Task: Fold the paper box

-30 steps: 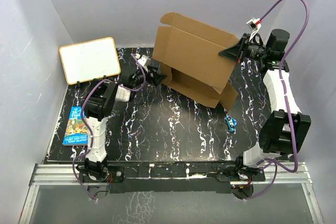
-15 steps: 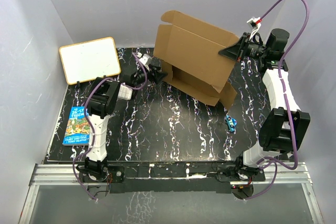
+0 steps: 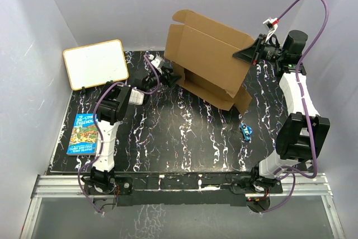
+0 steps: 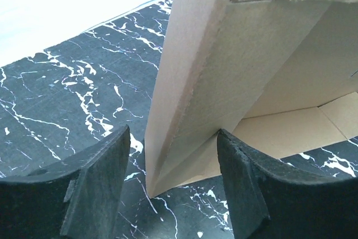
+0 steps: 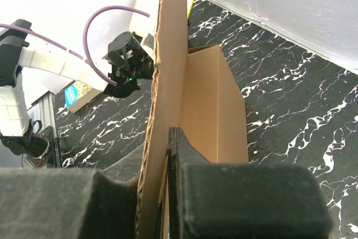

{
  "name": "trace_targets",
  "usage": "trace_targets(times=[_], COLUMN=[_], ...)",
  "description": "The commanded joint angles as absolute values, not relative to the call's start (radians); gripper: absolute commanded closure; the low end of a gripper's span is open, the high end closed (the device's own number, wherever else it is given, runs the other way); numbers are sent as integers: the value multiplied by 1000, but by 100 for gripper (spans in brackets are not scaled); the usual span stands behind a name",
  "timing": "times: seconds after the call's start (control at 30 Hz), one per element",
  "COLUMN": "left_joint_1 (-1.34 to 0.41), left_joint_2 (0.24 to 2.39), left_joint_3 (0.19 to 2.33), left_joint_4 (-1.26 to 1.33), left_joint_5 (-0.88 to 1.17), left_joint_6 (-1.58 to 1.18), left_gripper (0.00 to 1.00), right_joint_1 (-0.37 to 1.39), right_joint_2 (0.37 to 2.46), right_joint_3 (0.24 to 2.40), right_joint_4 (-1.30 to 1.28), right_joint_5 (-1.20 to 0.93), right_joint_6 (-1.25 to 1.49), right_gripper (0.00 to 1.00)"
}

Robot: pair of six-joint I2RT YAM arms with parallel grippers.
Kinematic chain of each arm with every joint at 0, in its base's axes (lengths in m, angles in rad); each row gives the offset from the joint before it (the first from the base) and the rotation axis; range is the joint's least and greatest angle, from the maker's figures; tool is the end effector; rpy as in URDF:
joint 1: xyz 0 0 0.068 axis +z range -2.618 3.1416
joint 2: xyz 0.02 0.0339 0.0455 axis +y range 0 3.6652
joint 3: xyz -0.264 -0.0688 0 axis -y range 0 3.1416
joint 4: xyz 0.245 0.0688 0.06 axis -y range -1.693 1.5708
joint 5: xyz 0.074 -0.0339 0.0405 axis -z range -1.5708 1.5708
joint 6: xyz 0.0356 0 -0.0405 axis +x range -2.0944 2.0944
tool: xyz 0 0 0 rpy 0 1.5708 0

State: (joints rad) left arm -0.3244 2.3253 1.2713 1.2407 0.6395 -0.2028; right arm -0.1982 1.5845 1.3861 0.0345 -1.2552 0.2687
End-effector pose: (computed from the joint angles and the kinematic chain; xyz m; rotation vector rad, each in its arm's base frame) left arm 0.4433 -0.1715 0.1415 0.6316 1.3384 -0.8714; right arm 0.3592 -0.0376 0.3741 -0.5465 1.6595 1.1233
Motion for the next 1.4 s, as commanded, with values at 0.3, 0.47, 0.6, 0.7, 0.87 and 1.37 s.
trace_targets(times=[0.3, 0.47, 0.6, 0.7, 0.87, 1.37], left_joint_1=[-333, -333, -333, -333, -333, -344], left_joint_2=[2347, 2336, 2317, 2290, 2160, 1393], left_joint_3=[1364, 1363, 1349, 1323, 1203, 911], left_joint_4=[1302, 1309, 1319, 1339, 1356, 148], left_joint_5=[674, 679, 675, 664, 647, 595], left_joint_6=[-249, -254, -257, -272, -311, -263], left_gripper=[70, 80, 89, 94, 100, 100], right_joint_1=[-193, -193, -193, -194, -195, -210], right_joint_2=[1597, 1594, 1590, 1584, 1562, 1465], right_joint_3=[1425, 1424, 1424, 1427, 1466, 1401], right_joint_4=[54, 60, 80, 96, 97, 94], right_joint_5=[-1292, -1295, -1300, -1302, -1287, -1212], right_joint_6=[285, 295, 317, 343, 406, 442], right_gripper=[92, 92, 92, 92, 92, 92])
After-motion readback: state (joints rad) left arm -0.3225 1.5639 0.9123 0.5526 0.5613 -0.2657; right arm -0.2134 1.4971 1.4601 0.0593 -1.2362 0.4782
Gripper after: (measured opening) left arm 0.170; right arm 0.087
